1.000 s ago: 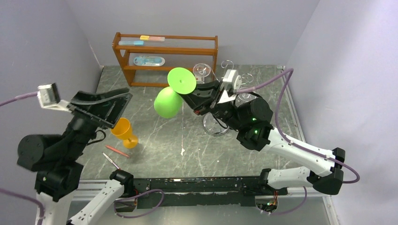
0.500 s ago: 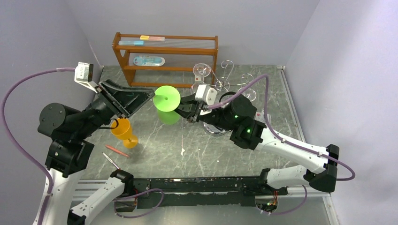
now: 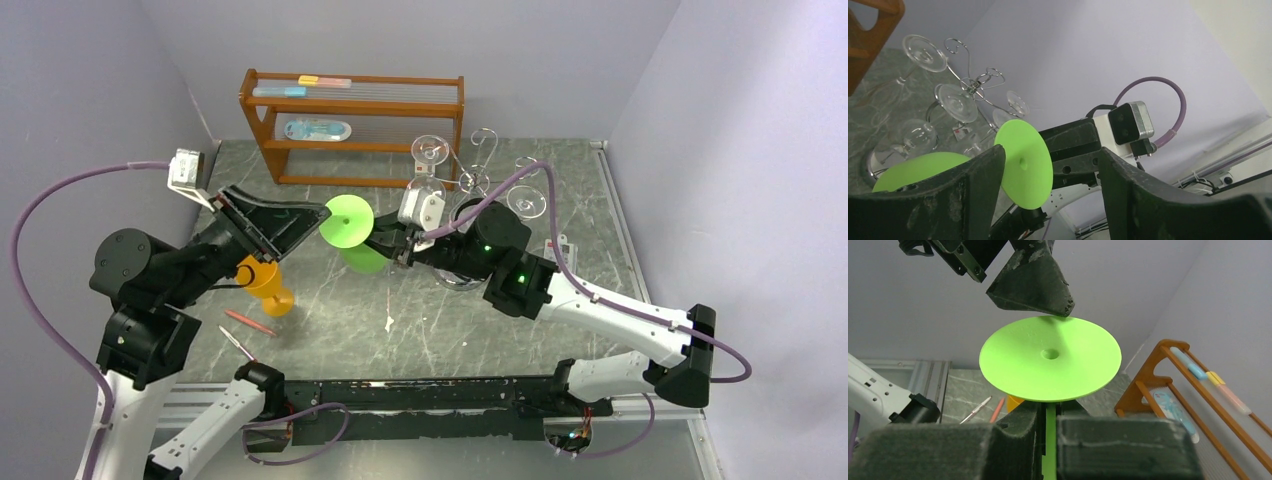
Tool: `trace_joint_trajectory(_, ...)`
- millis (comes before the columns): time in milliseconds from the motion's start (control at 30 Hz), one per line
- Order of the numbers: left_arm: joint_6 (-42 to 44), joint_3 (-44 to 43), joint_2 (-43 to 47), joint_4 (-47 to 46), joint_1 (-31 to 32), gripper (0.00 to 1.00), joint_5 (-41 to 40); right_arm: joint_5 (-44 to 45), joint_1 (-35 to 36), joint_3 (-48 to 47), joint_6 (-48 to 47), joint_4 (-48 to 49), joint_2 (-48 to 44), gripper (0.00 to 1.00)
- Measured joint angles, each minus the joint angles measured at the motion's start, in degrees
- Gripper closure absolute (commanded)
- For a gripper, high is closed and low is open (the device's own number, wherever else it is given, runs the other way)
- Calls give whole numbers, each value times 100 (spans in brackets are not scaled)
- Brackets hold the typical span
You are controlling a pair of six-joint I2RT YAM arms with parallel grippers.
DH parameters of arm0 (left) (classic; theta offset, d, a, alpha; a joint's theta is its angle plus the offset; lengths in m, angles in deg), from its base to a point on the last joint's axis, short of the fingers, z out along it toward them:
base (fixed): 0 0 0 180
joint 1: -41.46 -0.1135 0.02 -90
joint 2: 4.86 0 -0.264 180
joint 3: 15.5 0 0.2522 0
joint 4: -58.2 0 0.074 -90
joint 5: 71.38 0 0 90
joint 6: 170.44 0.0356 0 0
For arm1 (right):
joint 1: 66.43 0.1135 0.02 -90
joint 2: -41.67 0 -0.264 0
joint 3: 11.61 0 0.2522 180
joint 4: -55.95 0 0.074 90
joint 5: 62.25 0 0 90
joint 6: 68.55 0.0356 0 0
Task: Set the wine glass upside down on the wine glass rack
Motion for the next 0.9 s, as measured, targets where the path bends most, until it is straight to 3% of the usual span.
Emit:
trace_joint_trajectory(200, 24, 74, 267, 258, 0, 20, -527, -4, 7, 66, 4, 234, -2, 100)
trace_joint_trajectory(300, 22, 111, 374, 400, 0, 23, -752, -4, 7, 98, 4, 426, -37, 100)
trace_joint_trajectory(700, -245, 531, 24, -186, 0, 67, 7, -94, -7, 138, 4, 516, -55, 100)
trace_joint_trajectory(767, -319, 612, 37, -369, 0, 81, 157, -111, 0, 184, 17, 527, -57, 100)
trace_joint_trajectory(800, -358, 643, 37, -437, 0, 93, 225, -122, 0, 203, 33, 538, -57, 100)
trace_joint_trajectory(900, -466, 695, 15, -577, 0, 95, 369, -109, -7, 249, 28, 551, -57, 100)
